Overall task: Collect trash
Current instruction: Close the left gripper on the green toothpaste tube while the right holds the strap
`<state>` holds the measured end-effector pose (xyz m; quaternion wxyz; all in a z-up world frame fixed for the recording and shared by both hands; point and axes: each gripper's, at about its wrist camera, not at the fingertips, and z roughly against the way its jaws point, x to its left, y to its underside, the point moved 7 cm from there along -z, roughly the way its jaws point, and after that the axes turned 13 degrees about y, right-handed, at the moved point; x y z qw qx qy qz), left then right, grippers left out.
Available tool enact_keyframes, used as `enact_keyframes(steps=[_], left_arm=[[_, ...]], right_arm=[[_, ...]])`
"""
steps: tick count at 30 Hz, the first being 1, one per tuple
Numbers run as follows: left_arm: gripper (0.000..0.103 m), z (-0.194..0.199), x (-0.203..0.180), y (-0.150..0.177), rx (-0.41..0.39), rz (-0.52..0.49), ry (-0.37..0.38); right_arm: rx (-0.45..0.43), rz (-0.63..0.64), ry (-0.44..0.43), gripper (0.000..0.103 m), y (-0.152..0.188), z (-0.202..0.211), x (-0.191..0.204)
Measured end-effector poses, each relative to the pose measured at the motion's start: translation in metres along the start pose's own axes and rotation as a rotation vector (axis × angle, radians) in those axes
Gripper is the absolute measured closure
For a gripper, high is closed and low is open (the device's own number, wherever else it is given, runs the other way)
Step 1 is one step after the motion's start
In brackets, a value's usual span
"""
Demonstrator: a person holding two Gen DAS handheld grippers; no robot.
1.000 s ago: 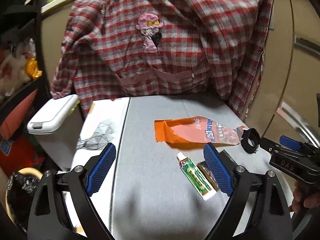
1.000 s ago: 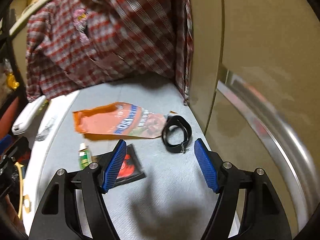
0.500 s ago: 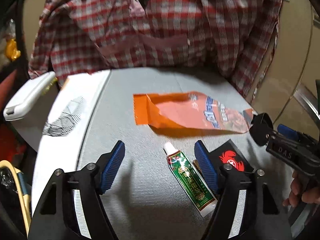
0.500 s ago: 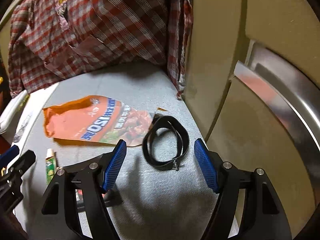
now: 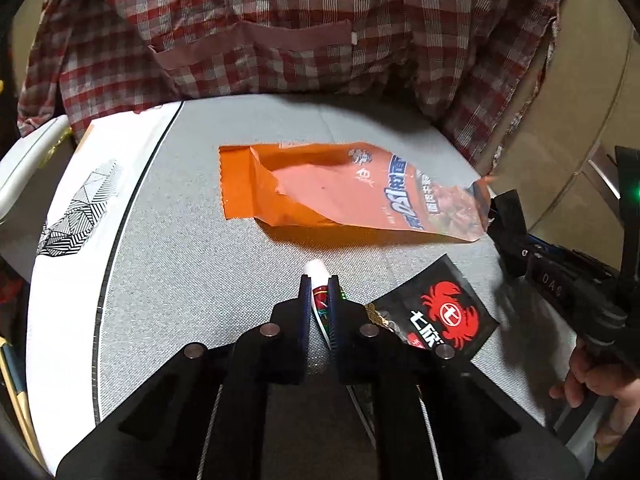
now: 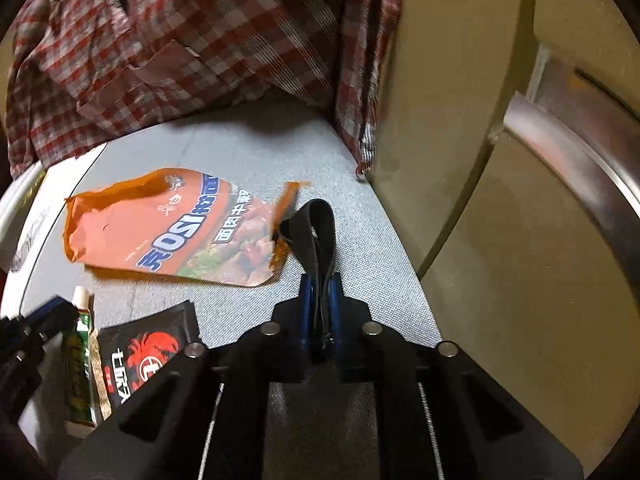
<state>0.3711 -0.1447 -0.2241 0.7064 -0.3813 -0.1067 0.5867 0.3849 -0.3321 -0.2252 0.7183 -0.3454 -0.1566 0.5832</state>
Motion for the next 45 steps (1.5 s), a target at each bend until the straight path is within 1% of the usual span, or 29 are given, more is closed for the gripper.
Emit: enact_keyframes(steps=[4, 6, 12, 14, 17, 18, 20, 21, 22, 23, 26, 30, 35, 37, 38, 39, 40, 43, 45], left_arm=[[0.097, 0.019, -0.001, -0.001, -0.026, -0.003, 0.008], [0.103, 0.035, -0.003, -0.002, -0.040, -0.020, 0.005], [0.103, 0.086, -0.007, -0.005, -0.093, -0.042, 0.001], [0.103, 0.099, -0.005, -0.002, -0.097, -0.033, -0.010], [0.103, 0.107, -0.001, 0.008, -0.070, 0.017, 0.024], [0.103, 0.109, -0.001, 0.011, -0.068, 0.026, 0.023], [0.089, 0.107, -0.003, 0.018, -0.057, 0.027, 0.028], [0.067, 0.106, -0.003, 0.020, -0.053, 0.024, 0.023], [0.052, 0.104, -0.004, 0.021, -0.062, 0.019, 0.012], [0.051, 0.102, -0.005, 0.021, -0.078, 0.011, 0.003], [0.051, 0.082, -0.005, 0.023, -0.052, 0.017, 0.007], [0.051, 0.045, -0.001, 0.022, -0.019, 0.034, -0.011], [0.051, 0.013, -0.003, 0.025, 0.010, 0.032, -0.031], [0.060, 0.002, -0.002, 0.029, 0.040, 0.032, -0.052], [0.061, 0.002, -0.003, 0.029, 0.032, 0.018, -0.065], [0.069, 0.002, -0.004, 0.030, 0.033, 0.015, -0.065], [0.072, 0.002, -0.005, 0.029, 0.032, 0.014, -0.055], [0.076, 0.006, -0.005, 0.032, 0.025, 0.020, -0.029], [0.076, 0.011, -0.007, 0.034, 0.018, 0.002, -0.025]], right_arm=[[-0.050, 0.025, 0.003, 0.097, -0.005, 0.018, 0.000], [-0.066, 0.027, 0.000, 0.097, -0.009, 0.030, -0.001], [-0.117, 0.057, -0.039, 0.097, -0.013, 0.087, 0.001], [-0.120, 0.059, -0.059, 0.097, -0.009, 0.110, 0.001], [-0.107, 0.035, -0.070, 0.096, -0.003, 0.127, -0.003], [-0.101, 0.030, -0.068, 0.096, 0.000, 0.129, -0.004], [-0.082, 0.030, -0.065, 0.096, 0.008, 0.128, -0.005], [-0.077, 0.036, -0.062, 0.096, 0.012, 0.126, -0.005], [-0.074, 0.039, -0.061, 0.096, 0.014, 0.125, -0.005], [-0.070, 0.044, -0.061, 0.096, 0.017, 0.121, -0.006], [-0.066, 0.059, -0.060, 0.096, 0.019, 0.110, -0.006], [-0.074, 0.070, -0.070, 0.096, 0.019, 0.099, -0.007], [-0.069, 0.056, -0.087, 0.096, 0.022, 0.087, -0.007], [-0.057, 0.054, -0.090, 0.096, 0.024, 0.081, -0.007], [-0.053, 0.055, -0.093, 0.096, 0.025, 0.078, -0.007], [-0.051, 0.059, -0.092, 0.096, 0.025, 0.076, -0.007], [-0.051, 0.060, -0.092, 0.096, 0.025, 0.076, -0.006], [-0.051, 0.053, -0.096, 0.096, 0.025, 0.076, -0.007], [-0.060, 0.057, -0.098, 0.096, 0.024, 0.081, -0.007]])
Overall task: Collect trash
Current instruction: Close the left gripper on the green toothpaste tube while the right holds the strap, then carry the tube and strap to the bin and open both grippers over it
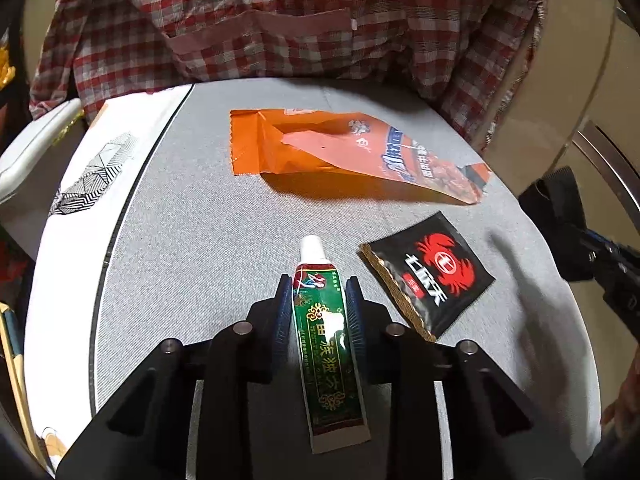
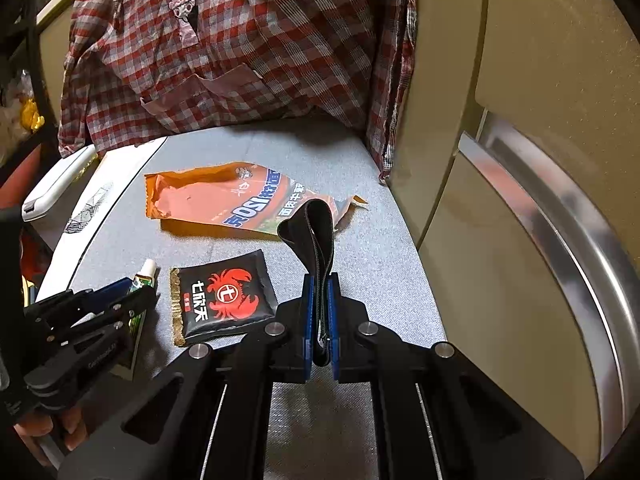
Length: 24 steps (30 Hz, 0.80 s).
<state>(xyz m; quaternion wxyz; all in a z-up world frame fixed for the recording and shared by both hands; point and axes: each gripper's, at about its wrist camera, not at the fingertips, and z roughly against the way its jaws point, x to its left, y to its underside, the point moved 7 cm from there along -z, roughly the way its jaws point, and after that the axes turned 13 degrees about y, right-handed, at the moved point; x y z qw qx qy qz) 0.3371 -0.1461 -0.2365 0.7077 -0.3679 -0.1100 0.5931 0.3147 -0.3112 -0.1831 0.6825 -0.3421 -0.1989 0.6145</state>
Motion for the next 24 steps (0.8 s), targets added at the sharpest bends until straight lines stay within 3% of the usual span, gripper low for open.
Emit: enact_keyframes(steps=[5, 12, 24], left_arm=[[0.076, 0.036, -0.004, -0.001, -0.042, -0.031, 0.015], [0.076, 0.108, 0.009, -0.002, -0.110, -0.042, -0.024], [0.076, 0.236, 0.059, 0.024, -0.192, -0.016, -0.153]], right_arm=[[-0.026, 0.010, -0.005, 0.096, -0.005, 0.018, 0.003], [-0.071, 0.056, -0.042, 0.096, -0.008, 0.067, 0.028], [-0.098, 0.132, -0.224, 0.096, 0.032, 0.171, 0.132]])
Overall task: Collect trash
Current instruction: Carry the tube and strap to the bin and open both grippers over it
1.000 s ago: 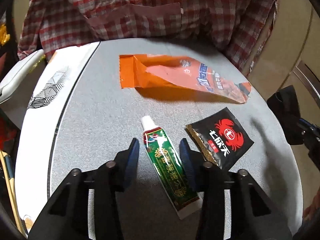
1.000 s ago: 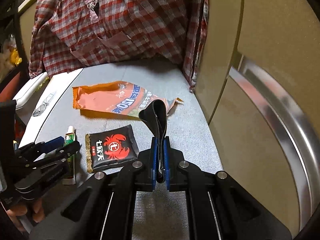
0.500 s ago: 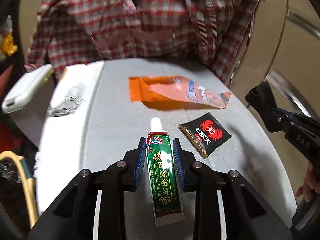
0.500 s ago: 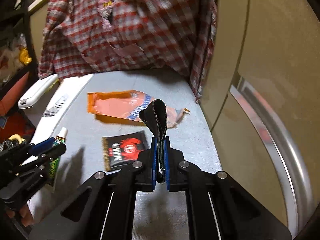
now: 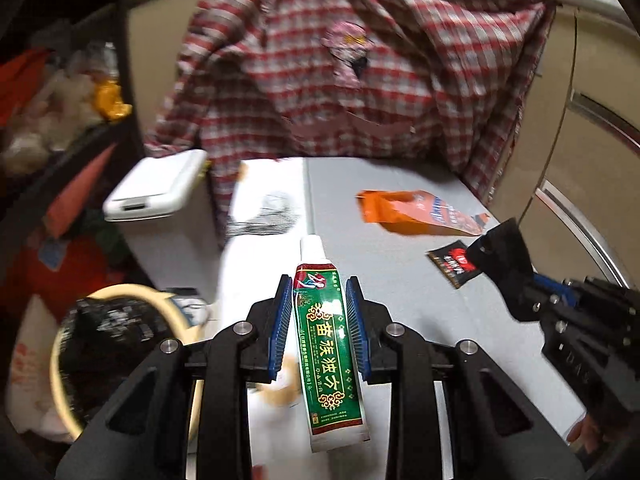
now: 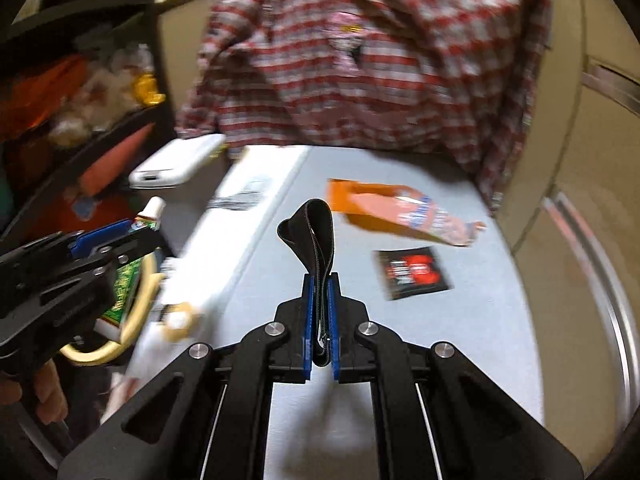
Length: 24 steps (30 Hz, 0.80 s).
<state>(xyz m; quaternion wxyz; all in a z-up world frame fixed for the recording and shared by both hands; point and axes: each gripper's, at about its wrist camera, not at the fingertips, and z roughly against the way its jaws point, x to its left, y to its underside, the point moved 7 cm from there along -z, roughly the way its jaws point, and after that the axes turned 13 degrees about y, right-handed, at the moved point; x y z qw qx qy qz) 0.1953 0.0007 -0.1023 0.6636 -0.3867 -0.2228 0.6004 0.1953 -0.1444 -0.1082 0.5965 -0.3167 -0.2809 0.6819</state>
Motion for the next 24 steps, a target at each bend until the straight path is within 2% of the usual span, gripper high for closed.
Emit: enact_keyframes(steps=[7, 13, 24], left_arm=[[0.076, 0.059, 0.049, 0.012, -0.034, 0.018, -0.101], [0.076, 0.098, 0.110, 0.027, -0.042, 0.069, -0.211], [0.076, 0.112, 0.188, 0.042, -0.038, 0.143, -0.305]], right_arm=[[-0.025, 0.030, -0.120, 0.096, 0.001, 0.033, 0.086], [-0.022, 0.086, -0.196, 0.096, 0.001, 0.042, 0.154], [0.028, 0.151, -0.287, 0.096, 0.005, 0.024, 0.254]])
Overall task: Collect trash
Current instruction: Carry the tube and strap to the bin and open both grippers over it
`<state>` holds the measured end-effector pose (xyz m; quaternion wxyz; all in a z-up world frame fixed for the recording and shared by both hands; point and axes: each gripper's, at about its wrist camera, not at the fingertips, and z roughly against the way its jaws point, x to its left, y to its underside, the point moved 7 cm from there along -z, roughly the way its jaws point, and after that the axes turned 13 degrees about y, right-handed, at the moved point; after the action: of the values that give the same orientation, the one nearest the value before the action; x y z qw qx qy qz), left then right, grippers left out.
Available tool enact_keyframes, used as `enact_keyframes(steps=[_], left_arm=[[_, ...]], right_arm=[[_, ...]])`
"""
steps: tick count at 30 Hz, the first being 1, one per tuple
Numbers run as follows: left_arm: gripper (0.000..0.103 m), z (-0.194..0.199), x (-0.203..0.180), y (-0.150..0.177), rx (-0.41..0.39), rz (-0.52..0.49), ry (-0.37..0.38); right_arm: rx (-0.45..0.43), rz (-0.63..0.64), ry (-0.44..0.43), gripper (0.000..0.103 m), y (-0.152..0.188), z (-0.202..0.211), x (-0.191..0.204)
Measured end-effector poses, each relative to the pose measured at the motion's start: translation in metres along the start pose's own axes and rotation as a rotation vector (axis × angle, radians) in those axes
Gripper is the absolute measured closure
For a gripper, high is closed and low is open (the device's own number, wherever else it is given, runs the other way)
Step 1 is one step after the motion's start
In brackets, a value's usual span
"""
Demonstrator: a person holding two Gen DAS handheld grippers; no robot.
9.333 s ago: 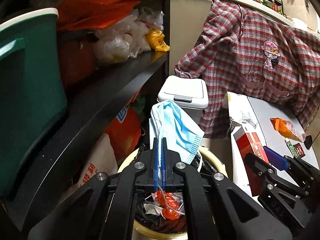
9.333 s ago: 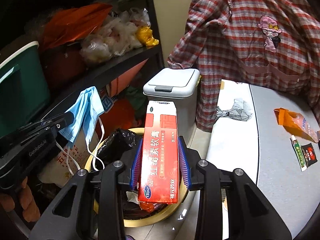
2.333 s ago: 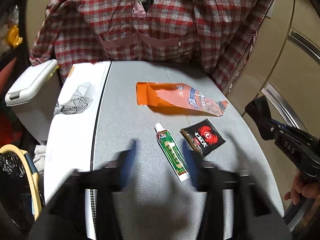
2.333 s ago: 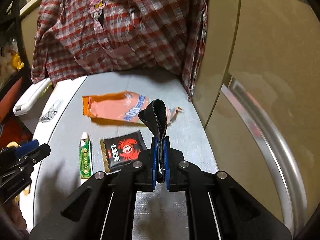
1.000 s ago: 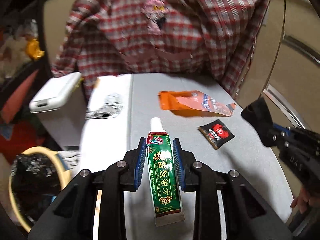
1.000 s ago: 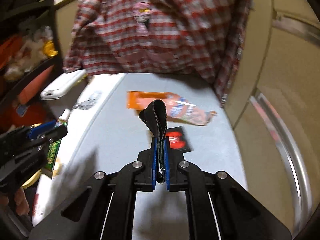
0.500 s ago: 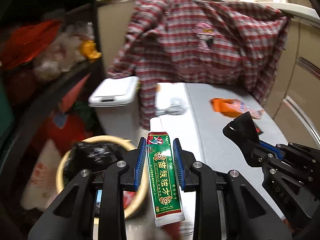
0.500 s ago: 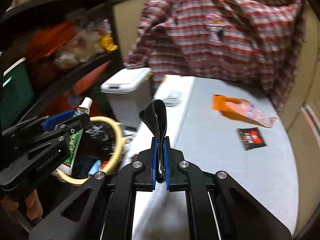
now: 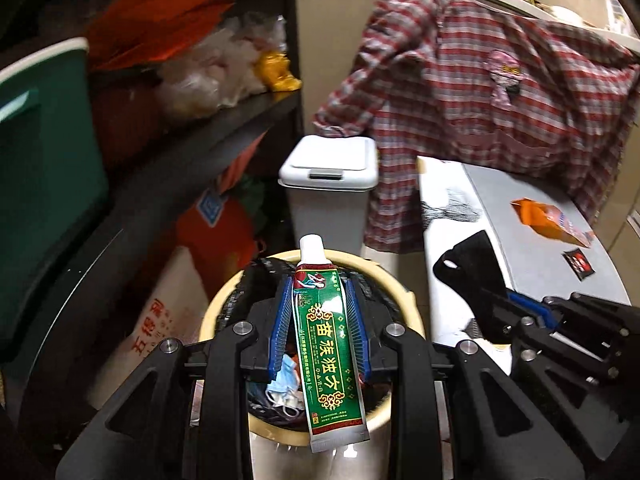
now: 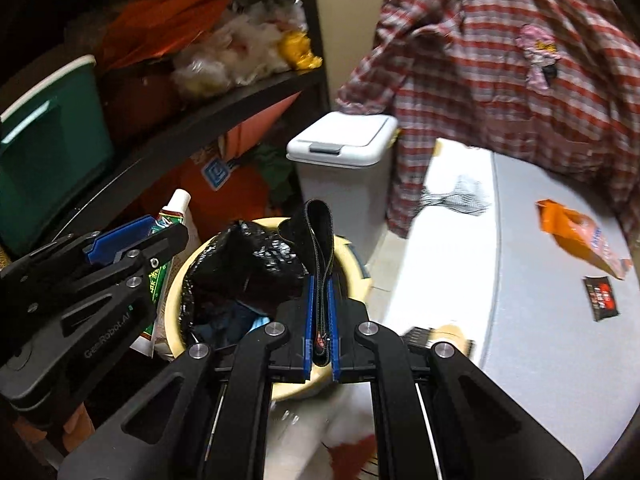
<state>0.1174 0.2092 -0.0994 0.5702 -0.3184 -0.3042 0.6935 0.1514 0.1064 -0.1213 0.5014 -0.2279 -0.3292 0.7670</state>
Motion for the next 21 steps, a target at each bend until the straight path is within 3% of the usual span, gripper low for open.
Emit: enact_keyframes(steps=[14, 16, 17, 18, 19, 21], left_arm=[[0.075, -0.031, 0.055, 0.021, 0.052, 0.063, -0.074], [0.074, -0.033, 0.060, 0.023, 0.056, 0.071, -0.074], [0.074, -0.034, 0.063, 0.025, 0.060, 0.077, -0.070], [0.068, -0.036, 0.066, 0.027, 0.066, 0.082, -0.076], [0.046, -0.037, 0.068, 0.029, 0.074, 0.085, -0.087], [0.027, -0.035, 0.074, 0.031, 0.066, 0.090, -0.135]], right_arm=[[0.055, 0.033, -0.022, 0.092, 0.003, -0.042, 0.036], [0.065, 0.030, -0.026, 0.088, 0.003, -0.046, 0.038], [0.080, 0.028, -0.027, 0.079, 0.004, -0.050, 0.040], [0.087, 0.024, -0.028, 0.064, 0.003, -0.052, 0.041], [0.093, 0.017, -0.029, 0.057, 0.003, -0.054, 0.042], [0.084, 0.008, -0.022, 0.051, 0.001, -0.053, 0.042]])
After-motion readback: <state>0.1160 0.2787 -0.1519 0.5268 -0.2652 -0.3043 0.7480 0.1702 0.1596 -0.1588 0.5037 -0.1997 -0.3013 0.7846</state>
